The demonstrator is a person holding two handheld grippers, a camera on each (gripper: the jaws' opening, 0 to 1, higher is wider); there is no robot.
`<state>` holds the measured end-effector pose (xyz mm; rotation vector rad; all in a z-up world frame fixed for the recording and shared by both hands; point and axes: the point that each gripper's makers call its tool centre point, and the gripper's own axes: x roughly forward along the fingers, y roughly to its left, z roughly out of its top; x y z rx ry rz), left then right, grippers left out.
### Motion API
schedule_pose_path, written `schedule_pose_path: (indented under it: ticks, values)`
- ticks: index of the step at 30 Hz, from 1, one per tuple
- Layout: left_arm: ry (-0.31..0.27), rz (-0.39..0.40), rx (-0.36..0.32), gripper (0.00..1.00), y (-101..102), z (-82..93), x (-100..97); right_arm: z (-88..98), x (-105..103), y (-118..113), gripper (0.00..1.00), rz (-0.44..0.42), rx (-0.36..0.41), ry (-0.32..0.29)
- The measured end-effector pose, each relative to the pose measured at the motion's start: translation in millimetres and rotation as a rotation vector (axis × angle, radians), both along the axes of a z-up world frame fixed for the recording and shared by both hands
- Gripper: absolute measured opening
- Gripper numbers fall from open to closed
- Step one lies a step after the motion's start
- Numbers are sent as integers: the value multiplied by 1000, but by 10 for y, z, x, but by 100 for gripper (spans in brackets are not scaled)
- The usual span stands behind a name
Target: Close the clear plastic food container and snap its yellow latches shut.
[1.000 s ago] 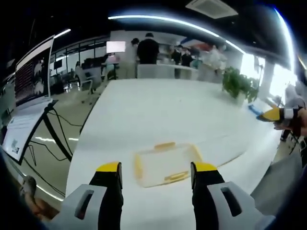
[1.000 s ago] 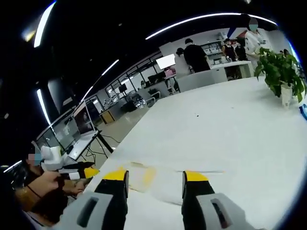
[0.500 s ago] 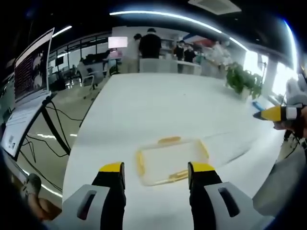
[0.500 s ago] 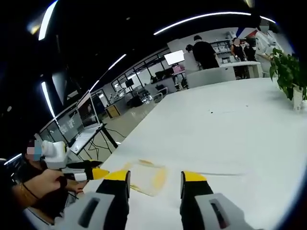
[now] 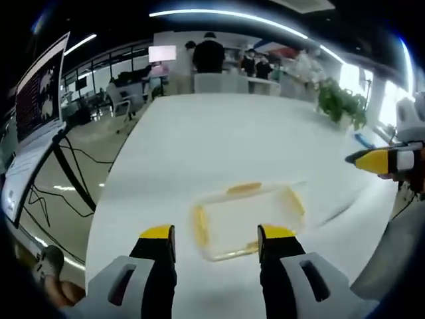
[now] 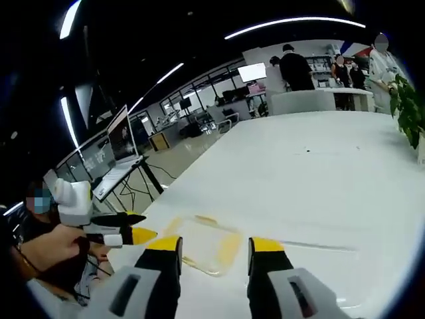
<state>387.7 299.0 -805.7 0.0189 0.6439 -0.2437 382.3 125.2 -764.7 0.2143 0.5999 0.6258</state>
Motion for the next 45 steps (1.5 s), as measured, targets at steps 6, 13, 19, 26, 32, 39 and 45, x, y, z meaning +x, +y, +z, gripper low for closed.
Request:
schedule_pose_path:
  ticks: [6, 13, 19, 26, 32, 39, 45]
  values:
    - [16, -10, -5, 47, -30, -85, 47, -114, 55, 161, 33, 5, 6, 24]
    - [31, -46, 10, 45, -77, -151, 100, -314, 74, 284, 32, 67, -99, 0]
    - [42, -51, 18, 43, -56, -221, 137, -433, 113, 362, 28, 70, -109, 7]
    - [41, -67, 20, 38, -69, -274, 189, -582, 161, 372, 20, 89, -170, -2]
    - [54, -56, 18, 34, -49, -350, 208, -696, 226, 351, 19, 64, -198, 9]
    - [53, -21, 22, 26, 15, -423, 264, -764, 269, 351, 8, 12, -153, 78]
    - [48, -3, 15, 21, 38, -439, 312, -830, 329, 351, 8, -10, -168, 91]
